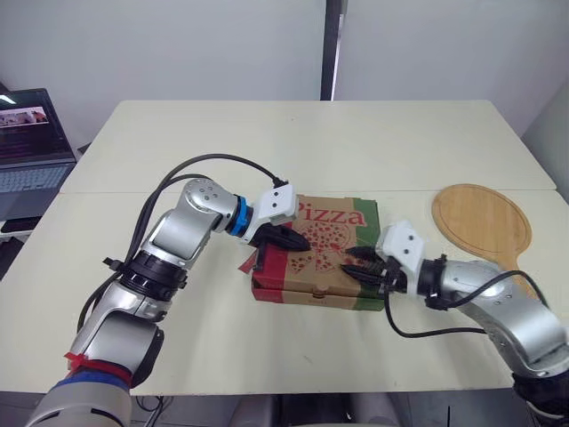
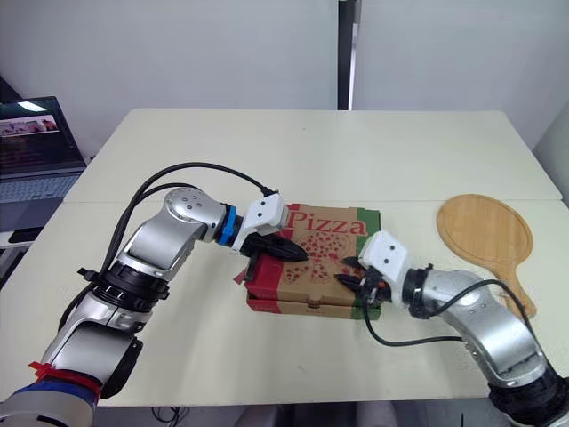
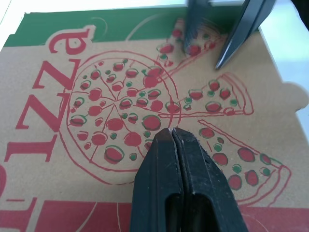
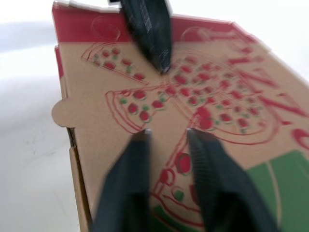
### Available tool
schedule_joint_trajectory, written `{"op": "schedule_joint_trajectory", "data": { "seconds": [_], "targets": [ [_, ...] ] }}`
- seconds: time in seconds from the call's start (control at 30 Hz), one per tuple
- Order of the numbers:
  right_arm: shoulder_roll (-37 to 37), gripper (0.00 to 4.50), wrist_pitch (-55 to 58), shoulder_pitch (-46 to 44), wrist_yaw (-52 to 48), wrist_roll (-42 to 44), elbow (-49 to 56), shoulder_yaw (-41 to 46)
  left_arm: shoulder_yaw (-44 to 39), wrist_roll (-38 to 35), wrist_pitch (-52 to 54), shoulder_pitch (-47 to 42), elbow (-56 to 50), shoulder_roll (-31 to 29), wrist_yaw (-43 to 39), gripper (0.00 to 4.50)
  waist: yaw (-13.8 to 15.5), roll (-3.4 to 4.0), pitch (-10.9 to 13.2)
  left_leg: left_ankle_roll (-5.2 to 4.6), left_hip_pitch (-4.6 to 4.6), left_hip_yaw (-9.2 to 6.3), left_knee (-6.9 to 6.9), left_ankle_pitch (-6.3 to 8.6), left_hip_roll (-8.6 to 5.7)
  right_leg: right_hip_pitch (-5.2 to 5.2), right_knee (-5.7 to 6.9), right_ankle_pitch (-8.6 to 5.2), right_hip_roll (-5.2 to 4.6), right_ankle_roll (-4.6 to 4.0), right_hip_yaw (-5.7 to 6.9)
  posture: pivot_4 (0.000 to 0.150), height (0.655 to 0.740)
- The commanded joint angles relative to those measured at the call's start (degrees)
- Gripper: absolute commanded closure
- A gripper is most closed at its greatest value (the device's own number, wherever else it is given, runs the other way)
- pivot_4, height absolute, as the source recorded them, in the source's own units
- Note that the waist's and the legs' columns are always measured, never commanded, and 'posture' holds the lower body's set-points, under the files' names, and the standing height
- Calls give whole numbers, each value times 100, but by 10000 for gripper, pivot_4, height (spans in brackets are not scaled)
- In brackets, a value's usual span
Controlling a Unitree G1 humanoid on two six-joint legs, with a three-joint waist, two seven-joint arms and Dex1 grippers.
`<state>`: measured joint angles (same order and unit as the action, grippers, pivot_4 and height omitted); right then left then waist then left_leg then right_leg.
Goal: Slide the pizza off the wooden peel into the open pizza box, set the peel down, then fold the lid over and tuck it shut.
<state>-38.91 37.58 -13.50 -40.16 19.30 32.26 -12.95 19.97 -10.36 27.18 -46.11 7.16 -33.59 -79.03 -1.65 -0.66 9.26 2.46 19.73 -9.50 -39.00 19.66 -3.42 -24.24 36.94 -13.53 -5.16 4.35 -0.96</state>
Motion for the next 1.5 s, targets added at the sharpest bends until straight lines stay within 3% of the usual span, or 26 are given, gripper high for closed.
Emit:
{"op": "schedule_joint_trajectory", "data": {
  "seconds": [0.03, 0.1, 0.33, 0.53, 0.77, 1.23, 1.5],
  "targets": [
    [7, 44697, -304, -97, -149, -210, -86, -176, -463, -358, 219, -84, -375, -77, 74, 45000, -4, 0, 0, 0, 0, 0, 0, 0, 0, -2, 1, 0, 0, 0, 0, 1500, 7400],
    [14, 44697, -361, -98, -200, -244, -114, -193, -605, -496, 380, -84, -500, -168, 89, 45000, -5, 0, 0, 0, 0, -1, 0, 0, 1, -2, 1, 0, 0, 0, 0, 1500, 7400],
    [-44, 44697, -525, -135, -415, -377, -191, -244, -1191, -549, 283, 251, -531, -1351, -51, 45000, -25, 3, -1, 0, -2, -1, 5, 0, 5, -9, 3, 0, 3, 0, -1, 1500, 7400],
    [-91, 44697, -676, -163, -596, -502, -260, -267, -1403, -159, -571, 828, -39, -2290, -137, 45000, -20, 3, -1, 0, -1, 0, 5, 0, 3, -8, 1, 0, 3, -1, 0, 1500, 7400],
    [-83, 44697, -746, -201, -727, -540, -305, -290, -1525, -34, -931, 1636, -99, -2719, -133, 45000, -15, 3, -1, -1, 0, 1, 6, 1, 4, -8, 2, 0, 3, 0, -1, 1500, 7400],
    [-89, 44697, -722, -254, -844, -562, -300, -294, -1379, -612, -128, 1741, -1000, -2227, -130, 45000, -15, 2, -1, -1, 2, 1, 5, 1, 5, -8, 4, 0, 3, 0, 0, 1500, 7400],
    [-59, 44697, -711, -302, -876, -564, -314, -308, -1023, -547, -1, 1487, -1164, -1789, -104, 45000, -12, 2, -1, -1, 2, 1, 5, 1, 5, -8, 3, 0, 3, -1, 0, 1500, 7400]
  ]
}}
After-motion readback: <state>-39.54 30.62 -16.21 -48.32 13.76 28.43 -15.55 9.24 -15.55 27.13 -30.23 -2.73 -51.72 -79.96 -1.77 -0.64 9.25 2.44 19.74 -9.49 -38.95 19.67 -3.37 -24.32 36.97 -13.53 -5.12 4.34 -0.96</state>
